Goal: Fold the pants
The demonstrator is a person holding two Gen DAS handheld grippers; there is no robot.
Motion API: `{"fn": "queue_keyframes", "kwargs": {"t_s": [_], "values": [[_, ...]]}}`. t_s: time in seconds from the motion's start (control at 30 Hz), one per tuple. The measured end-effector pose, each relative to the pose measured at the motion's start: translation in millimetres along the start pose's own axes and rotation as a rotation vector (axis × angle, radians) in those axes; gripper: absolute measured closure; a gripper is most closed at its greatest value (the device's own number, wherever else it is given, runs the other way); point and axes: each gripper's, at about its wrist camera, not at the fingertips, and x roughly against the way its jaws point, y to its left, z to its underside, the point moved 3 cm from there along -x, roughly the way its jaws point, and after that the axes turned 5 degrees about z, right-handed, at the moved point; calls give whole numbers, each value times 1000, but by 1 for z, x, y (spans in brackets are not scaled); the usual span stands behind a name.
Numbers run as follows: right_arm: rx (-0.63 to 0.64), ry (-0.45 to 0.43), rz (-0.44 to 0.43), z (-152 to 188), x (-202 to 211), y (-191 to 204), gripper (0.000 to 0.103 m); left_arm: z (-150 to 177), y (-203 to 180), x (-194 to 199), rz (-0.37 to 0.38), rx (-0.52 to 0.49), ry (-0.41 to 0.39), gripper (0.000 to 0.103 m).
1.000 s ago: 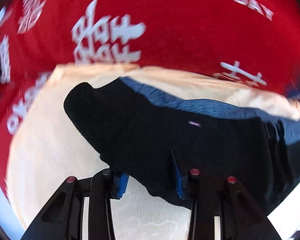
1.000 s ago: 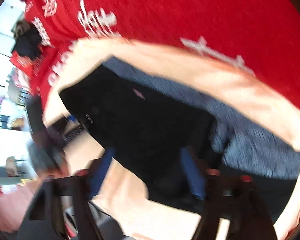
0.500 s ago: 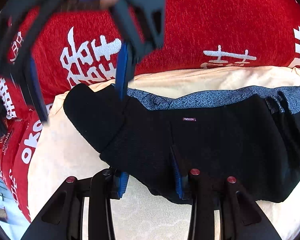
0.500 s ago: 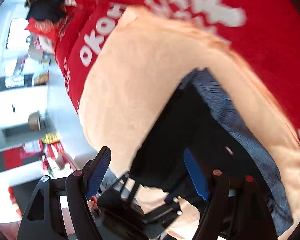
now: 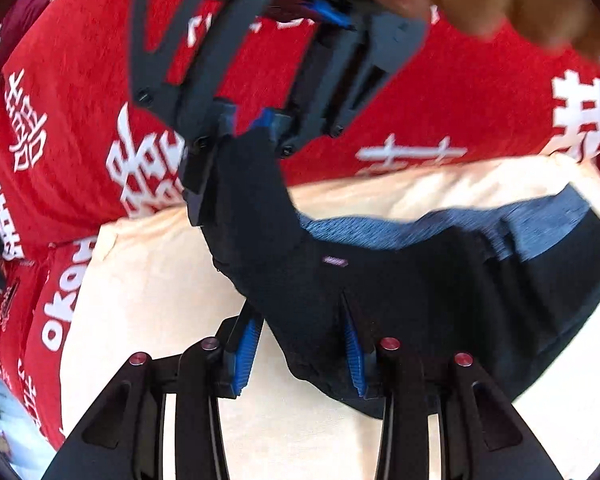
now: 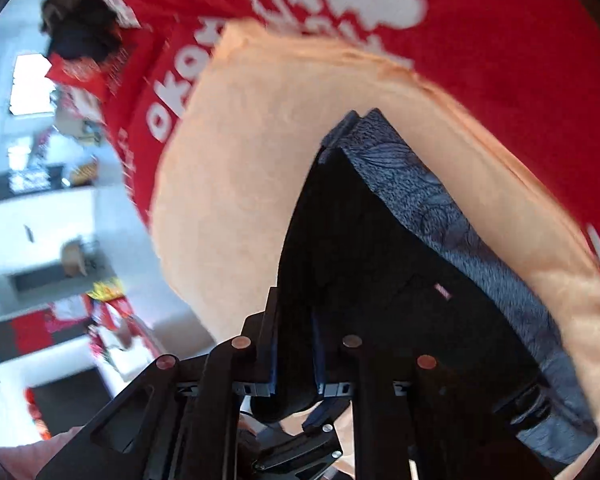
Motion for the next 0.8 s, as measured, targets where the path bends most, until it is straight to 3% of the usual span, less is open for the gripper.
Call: {"fn": "queue_keyframes", "kwargs": {"t_s": [0.2, 0.47, 0.63, 0.8], "values": [[-33, -159, -130, 45, 63, -27, 88, -32, -47, 36, 53, -39, -50, 64], [-153, -379, -300, 146, 138, -99, 88, -61, -152, 69, 144, -217, -66, 64], [-232, -491, -354, 223, 172, -164, 88, -63, -229, 61, 197, -332, -38, 64], [-370, -551, -404, 283, 161, -240, 88, -44, -296, 32, 217, -442, 20, 64]]}}
